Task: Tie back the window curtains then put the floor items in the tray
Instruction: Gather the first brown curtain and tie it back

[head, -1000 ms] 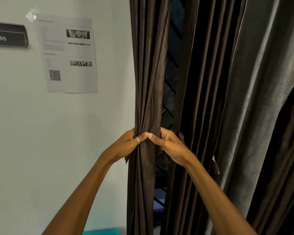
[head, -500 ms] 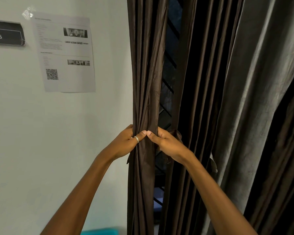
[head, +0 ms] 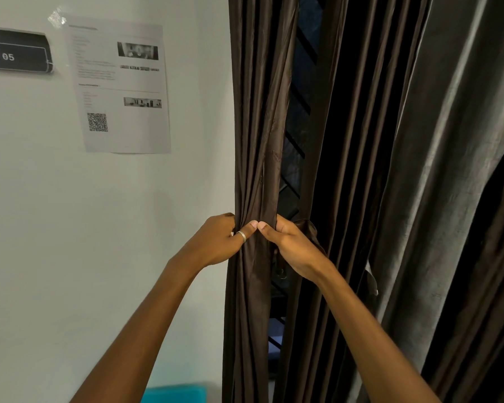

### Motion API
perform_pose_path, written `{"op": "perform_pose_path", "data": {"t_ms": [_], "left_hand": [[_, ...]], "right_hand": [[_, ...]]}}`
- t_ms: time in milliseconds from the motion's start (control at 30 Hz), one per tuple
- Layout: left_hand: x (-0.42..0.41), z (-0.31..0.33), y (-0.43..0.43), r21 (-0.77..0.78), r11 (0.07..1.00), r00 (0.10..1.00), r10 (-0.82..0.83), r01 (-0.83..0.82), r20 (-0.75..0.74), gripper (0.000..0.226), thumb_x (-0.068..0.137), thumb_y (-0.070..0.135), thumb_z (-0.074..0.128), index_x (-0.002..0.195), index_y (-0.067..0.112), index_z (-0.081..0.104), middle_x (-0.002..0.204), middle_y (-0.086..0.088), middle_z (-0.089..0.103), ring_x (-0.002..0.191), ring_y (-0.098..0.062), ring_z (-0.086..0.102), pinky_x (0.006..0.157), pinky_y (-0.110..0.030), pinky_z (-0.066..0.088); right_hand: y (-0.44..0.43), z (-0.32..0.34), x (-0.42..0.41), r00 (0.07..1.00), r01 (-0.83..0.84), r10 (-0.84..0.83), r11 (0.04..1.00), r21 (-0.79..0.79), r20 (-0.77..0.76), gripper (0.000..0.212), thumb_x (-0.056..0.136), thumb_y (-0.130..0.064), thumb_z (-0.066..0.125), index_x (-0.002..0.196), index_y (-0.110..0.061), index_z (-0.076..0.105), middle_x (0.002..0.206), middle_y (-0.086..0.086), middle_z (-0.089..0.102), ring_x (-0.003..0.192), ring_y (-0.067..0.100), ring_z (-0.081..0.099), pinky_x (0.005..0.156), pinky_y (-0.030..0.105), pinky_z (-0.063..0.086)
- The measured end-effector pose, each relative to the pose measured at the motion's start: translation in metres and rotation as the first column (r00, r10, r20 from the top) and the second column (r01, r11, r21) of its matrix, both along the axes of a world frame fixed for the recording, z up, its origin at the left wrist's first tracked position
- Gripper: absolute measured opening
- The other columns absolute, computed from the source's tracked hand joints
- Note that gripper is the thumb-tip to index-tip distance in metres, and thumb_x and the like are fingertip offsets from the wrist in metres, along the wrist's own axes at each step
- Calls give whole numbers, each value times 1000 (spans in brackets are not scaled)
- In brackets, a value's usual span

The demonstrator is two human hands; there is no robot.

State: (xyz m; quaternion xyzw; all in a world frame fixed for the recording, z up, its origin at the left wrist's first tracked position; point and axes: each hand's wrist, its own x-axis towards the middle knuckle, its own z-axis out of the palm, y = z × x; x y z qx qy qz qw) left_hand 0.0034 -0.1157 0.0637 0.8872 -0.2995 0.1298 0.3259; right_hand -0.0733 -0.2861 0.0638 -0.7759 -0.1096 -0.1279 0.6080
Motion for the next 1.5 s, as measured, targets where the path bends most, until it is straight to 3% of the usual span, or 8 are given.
{"op": "perform_pose_path", "data": {"t_ms": [200,467,600,767,933,1133,1300,1500], "left_hand": [[-2,3,2,135,974,941,134,-183,309,57,93,68,39,82,15,58,79,6,48,69,-13,52,65,-26,47],[-21,-6,-15,-26,920,757,337,-390,559,39,93,49,63,93,11,64,79,-6,65,69,-17,41,60,-32,40],[-24,-12,-23,-159,940,881,339,-302,331,36,97,42,60,118,14,51,82,-3,62,64,-15,51,58,-32,52],[-23,-16,-27,-262,934,887,322,-242,330,25,99,32,59,107,26,36,68,13,48,49,-5,47,48,-23,46],[-14,-23,-24,-262,949,924,250,-175,290,17,92,10,63,87,24,56,76,6,61,64,-11,58,61,-29,56],[-10,-25,-24,-364,931,991,76,-31,110,11,96,20,62,99,26,71,84,15,66,75,-4,63,72,-12,51],[-17,-11,-22,-442,894,985,0,-77,-172,42,103,54,34,78,45,67,62,19,67,62,-4,68,53,-7,45],[-15,-6,-13,-318,945,991,31,-72,-134,64,89,74,25,70,31,68,56,7,62,57,-9,63,60,-18,43]], "right_hand": [[-1,3,1,987,148,-123,949,-277,108,34,106,-31,48,138,-22,56,130,-7,66,123,6,60,108,36,49],[5,4,8,881,471,-361,632,-616,304,31,105,-42,45,93,-13,50,95,4,57,89,25,61,73,40,51],[10,2,9,842,536,-420,576,-617,339,29,105,-44,45,88,-20,45,88,0,53,77,20,55,64,32,40],[12,1,8,860,507,-455,712,-486,231,32,105,-42,46,81,-21,47,73,0,59,62,15,56,52,30,39],[10,0,0,944,327,-326,945,8,-53,16,105,-18,47,120,-18,53,83,5,74,66,12,73,59,20,50],[6,-3,-5,976,200,-144,885,421,-161,18,104,-10,49,117,-10,61,97,12,78,91,25,77,80,39,60],[7,-8,-4,978,198,-145,879,433,-153,29,103,-9,42,119,-14,66,104,6,78,100,19,75,90,36,58],[15,-7,-3,983,171,-119,876,451,-143,36,100,-10,36,121,-16,64,111,4,77,109,17,71,103,40,52]]}}
